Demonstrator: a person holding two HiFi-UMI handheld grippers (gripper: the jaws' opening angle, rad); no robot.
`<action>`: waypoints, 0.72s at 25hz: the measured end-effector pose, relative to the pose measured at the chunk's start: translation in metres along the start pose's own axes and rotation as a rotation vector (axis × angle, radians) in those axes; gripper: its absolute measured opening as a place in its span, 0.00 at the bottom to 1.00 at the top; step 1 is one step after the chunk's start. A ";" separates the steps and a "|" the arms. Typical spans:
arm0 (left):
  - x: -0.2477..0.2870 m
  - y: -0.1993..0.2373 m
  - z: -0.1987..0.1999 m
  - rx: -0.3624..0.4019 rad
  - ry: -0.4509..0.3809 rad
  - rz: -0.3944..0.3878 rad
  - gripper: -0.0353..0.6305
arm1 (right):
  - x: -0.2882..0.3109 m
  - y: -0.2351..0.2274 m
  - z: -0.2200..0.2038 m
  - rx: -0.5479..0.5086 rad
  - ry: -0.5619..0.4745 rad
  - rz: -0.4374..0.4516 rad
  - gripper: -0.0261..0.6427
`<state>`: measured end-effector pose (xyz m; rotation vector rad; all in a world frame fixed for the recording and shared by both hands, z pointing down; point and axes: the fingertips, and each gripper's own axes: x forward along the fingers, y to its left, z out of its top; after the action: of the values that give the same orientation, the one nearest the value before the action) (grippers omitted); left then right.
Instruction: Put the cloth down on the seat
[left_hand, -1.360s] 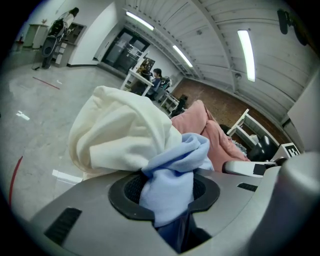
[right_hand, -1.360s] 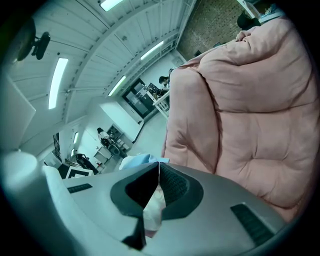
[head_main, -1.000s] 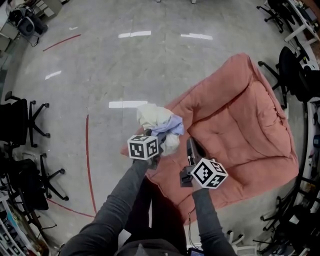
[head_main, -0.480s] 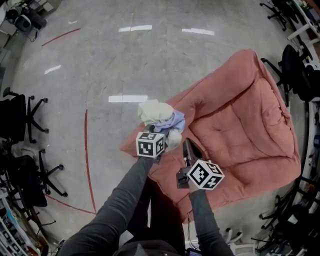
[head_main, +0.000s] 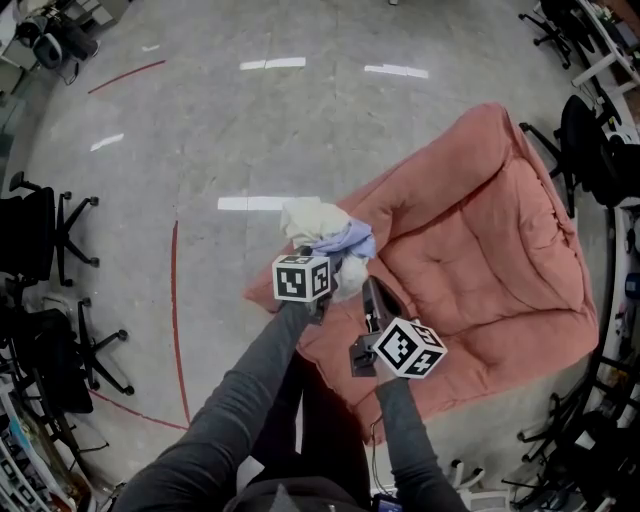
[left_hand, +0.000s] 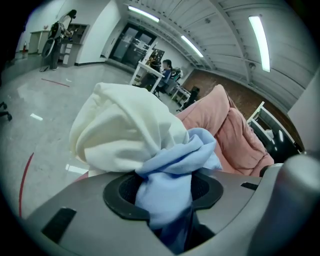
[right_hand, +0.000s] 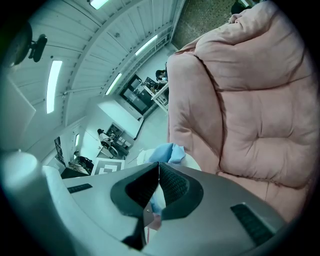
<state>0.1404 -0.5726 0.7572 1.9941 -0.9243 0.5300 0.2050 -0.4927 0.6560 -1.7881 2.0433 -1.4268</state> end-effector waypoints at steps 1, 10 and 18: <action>-0.001 -0.001 0.000 0.006 0.011 0.007 0.35 | -0.001 0.002 0.000 -0.002 0.000 0.002 0.06; -0.020 0.000 -0.005 0.050 0.087 0.088 0.56 | -0.011 0.022 -0.001 -0.019 -0.014 0.024 0.06; -0.048 0.004 -0.008 0.031 0.096 0.098 0.61 | -0.022 0.038 -0.007 -0.002 -0.021 0.036 0.06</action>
<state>0.1068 -0.5480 0.7321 1.9406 -0.9635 0.6932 0.1797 -0.4748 0.6236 -1.7502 2.0561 -1.3920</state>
